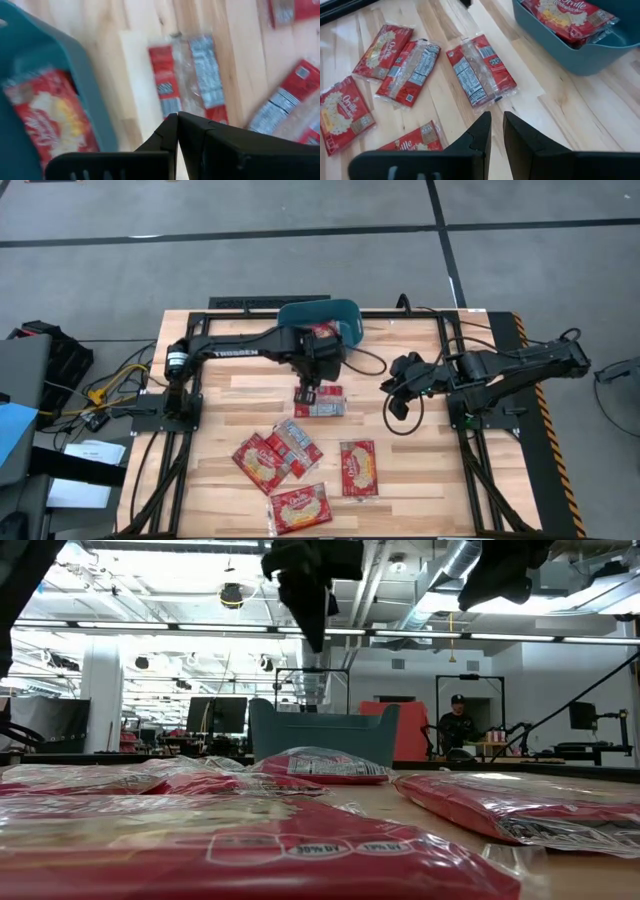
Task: Sort popcorn bags into baskets
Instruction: Put the red popcorn bag into the blue bin
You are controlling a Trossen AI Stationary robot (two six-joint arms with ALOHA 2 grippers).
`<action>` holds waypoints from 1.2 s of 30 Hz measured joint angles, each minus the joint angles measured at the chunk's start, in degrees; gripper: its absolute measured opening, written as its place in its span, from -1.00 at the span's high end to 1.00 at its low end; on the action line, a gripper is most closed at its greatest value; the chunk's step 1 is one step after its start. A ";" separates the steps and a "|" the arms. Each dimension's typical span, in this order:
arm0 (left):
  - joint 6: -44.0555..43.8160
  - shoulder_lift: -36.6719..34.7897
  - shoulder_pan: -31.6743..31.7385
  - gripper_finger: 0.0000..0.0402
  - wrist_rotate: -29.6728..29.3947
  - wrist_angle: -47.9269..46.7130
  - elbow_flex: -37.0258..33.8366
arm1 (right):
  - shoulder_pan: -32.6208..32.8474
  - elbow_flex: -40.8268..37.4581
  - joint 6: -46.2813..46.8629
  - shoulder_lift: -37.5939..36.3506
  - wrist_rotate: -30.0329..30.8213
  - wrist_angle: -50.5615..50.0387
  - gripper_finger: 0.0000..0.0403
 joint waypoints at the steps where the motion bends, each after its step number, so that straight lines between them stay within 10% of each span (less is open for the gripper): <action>1: 0.43 0.00 0.34 1.00 -0.03 0.46 0.22 | 0.00 0.00 -0.02 0.00 0.00 0.01 0.63; 7: 2.04 -0.02 3.08 0.77 6.44 -1.16 -2.13 | 0.26 0.00 -0.04 0.00 -0.19 -0.97 0.63; 20: -0.10 0.07 6.71 -0.45 9.02 15.96 -19.64 | 3.34 0.00 1.78 0.02 0.04 -4.78 0.63; 36: -1.55 3.33 5.10 -0.58 9.69 27.10 -25.85 | 3.32 0.00 2.47 0.03 0.03 -4.72 0.63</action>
